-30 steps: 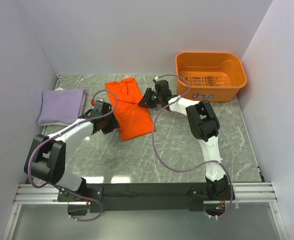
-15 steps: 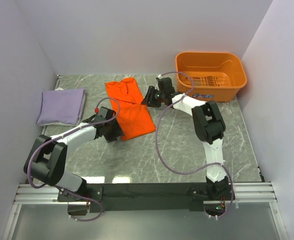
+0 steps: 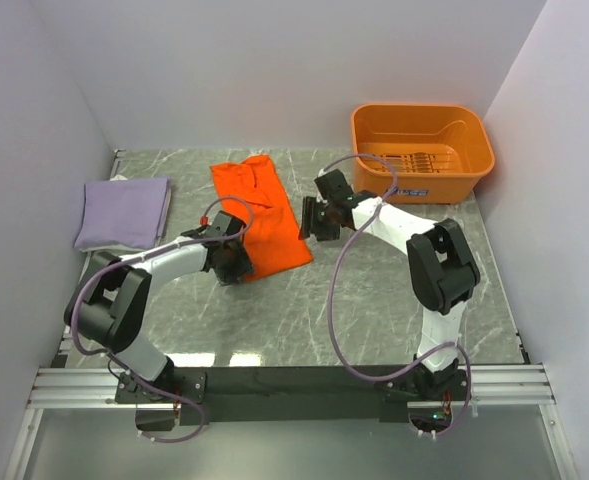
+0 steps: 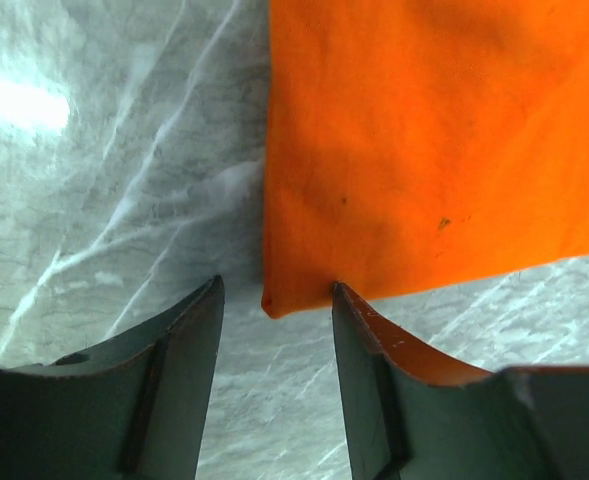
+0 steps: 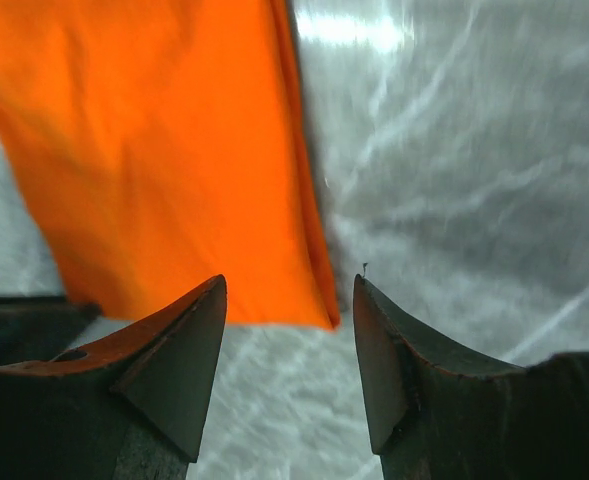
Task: Fold and stack the t-shirts
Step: Fold the tshirt
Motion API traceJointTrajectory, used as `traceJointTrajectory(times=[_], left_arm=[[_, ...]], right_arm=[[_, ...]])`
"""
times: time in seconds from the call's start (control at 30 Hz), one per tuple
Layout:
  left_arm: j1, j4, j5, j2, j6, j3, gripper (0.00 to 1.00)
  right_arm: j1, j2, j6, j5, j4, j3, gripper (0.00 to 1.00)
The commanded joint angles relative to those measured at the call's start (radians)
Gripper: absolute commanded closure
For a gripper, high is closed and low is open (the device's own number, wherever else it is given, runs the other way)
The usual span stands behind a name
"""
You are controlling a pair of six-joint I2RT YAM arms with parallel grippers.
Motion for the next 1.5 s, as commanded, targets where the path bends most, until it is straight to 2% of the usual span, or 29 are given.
traceJointTrajectory(times=[0.0,0.57,0.9,1.07,1.17,1.2,1.27,1.3,1.47], left_arm=[[-0.009,-0.040,-0.053,0.023,0.001,0.054,0.47],[-0.038,-0.135,-0.064,0.158,0.023,0.141,0.57],[-0.052,-0.192,-0.039,0.234,0.040,0.161,0.62],[-0.052,-0.190,-0.015,0.255,0.053,0.160,0.64],[-0.050,-0.175,-0.002,0.254,0.060,0.146,0.70],[-0.052,-0.173,0.005,0.255,0.061,0.144,0.78],[-0.050,-0.173,0.016,0.243,0.067,0.138,0.90],[-0.052,-0.167,0.034,0.234,0.078,0.131,0.99],[-0.081,-0.224,0.054,0.090,0.112,0.082,0.99]], right_arm=[[0.036,-0.006,-0.029,0.041,-0.097,0.007,0.39],[0.101,0.127,-0.019,0.138,-0.212,0.068,0.41],[0.133,0.167,-0.032,0.150,-0.281,0.114,0.49],[0.131,0.199,-0.039,0.136,-0.291,0.131,0.59],[0.134,0.198,-0.049,0.118,-0.277,0.128,0.76],[0.133,0.193,-0.054,0.113,-0.272,0.119,0.84],[0.134,0.172,-0.059,0.106,-0.268,0.110,0.92],[0.134,0.155,-0.060,0.100,-0.274,0.108,1.00],[0.134,0.051,-0.089,0.073,-0.326,0.055,1.00]])
